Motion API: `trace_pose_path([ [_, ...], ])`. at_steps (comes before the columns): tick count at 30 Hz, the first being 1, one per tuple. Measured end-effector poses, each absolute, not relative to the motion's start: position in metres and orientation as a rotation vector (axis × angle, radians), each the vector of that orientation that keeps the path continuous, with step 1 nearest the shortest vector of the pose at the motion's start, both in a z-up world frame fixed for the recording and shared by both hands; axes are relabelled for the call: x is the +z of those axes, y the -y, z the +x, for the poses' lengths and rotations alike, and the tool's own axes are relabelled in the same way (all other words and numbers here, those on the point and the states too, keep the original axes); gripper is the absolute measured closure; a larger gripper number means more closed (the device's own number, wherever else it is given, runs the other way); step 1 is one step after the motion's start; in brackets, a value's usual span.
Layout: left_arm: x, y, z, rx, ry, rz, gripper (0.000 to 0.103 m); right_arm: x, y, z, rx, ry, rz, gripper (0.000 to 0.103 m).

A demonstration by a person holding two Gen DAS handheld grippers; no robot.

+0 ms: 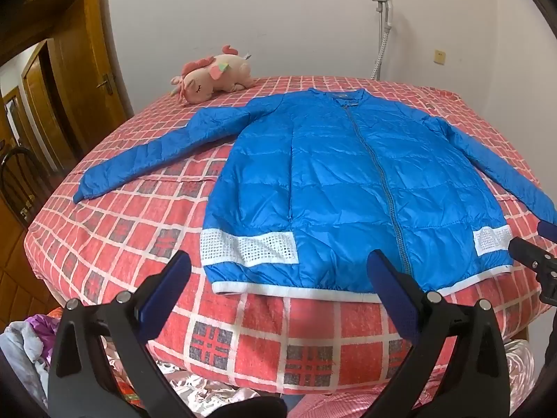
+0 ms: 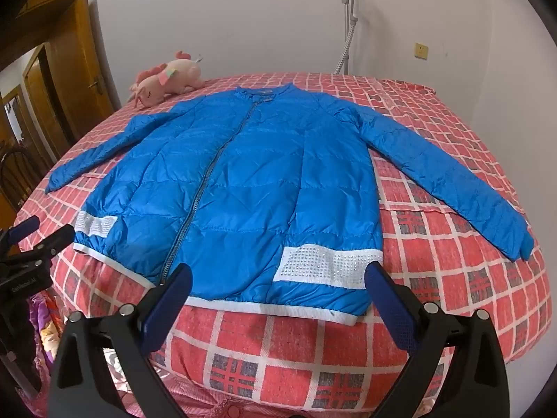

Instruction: Fold large clothes

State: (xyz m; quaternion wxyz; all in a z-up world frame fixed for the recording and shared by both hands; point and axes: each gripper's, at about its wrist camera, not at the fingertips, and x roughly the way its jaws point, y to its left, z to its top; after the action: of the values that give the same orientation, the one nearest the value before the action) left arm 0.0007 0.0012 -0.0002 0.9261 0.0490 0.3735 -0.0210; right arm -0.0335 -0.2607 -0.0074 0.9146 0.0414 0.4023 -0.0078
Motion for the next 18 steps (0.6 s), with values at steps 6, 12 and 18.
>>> trace_pose_path([
  [6,0.0012,0.0027,-0.0002,-0.041,-0.764,0.103,0.003,-0.0063,0.2604,-0.0333,-0.017,-0.827,0.084,0.004],
  [12,0.0015,0.0037,0.0002,-0.040,-0.763,0.105,0.003,-0.0065,0.2602,-0.0328,-0.017,-0.827,0.083,0.004],
  [18,0.0021,0.0045,0.0021,-0.042,-0.764,0.105,0.003,-0.0065,0.2602,-0.0326,-0.016,-0.827,0.085,0.004],
])
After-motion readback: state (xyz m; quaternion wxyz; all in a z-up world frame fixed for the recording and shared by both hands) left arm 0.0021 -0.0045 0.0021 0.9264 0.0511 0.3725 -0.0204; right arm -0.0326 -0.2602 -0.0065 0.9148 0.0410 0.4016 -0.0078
